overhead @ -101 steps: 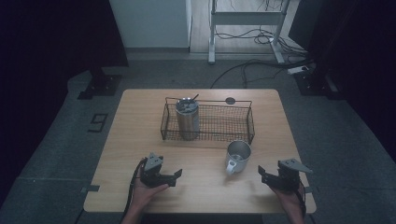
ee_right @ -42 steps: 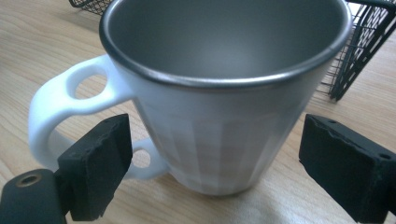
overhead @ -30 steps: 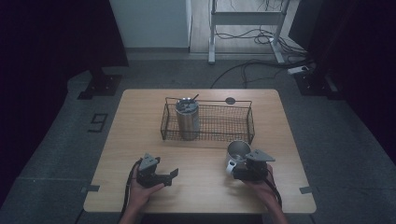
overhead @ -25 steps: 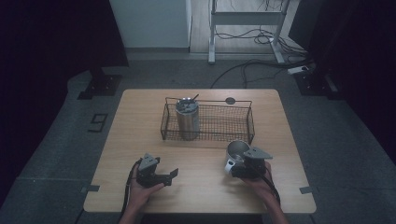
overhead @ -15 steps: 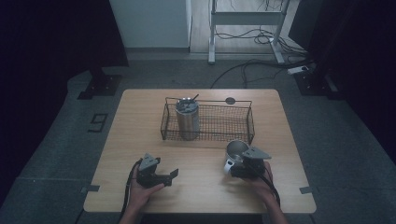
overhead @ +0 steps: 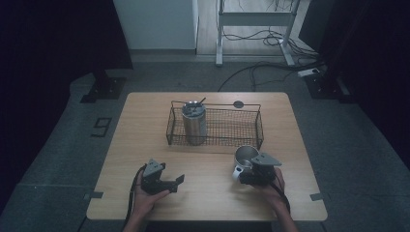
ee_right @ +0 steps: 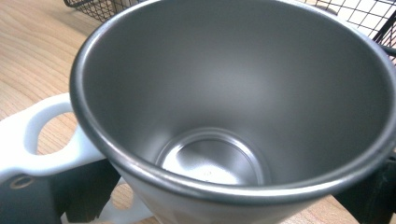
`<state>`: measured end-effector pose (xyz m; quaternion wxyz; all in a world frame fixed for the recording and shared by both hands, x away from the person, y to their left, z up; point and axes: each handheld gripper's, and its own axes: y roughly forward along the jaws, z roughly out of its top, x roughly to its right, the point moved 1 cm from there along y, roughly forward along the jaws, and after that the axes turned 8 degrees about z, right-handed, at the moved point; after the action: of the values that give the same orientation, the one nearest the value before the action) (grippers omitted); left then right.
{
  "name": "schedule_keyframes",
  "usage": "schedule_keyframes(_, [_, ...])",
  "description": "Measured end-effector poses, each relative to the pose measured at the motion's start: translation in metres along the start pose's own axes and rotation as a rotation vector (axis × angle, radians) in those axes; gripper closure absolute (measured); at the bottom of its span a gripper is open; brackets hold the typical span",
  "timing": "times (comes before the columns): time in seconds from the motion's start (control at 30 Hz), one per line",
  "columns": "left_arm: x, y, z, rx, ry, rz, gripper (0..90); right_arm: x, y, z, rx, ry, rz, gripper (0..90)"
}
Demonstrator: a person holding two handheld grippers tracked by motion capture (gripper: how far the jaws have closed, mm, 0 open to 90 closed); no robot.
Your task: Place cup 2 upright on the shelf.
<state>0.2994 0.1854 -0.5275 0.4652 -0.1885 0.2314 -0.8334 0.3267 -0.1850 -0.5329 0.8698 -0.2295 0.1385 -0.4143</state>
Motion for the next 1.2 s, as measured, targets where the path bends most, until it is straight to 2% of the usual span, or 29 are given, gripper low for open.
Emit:
schedule_keyframes(0.6, [-0.001,0.001,-0.001,-0.003,-0.005,-0.002,5.3,0.004,-0.015,0.008,0.051,0.037,0.017,8.0])
schedule_keyframes(1.2, [0.0,0.0,-0.001,-0.002,-0.009,-0.009,5.3,0.003,-0.019,0.026,0.073,0.049,0.014,8.0])
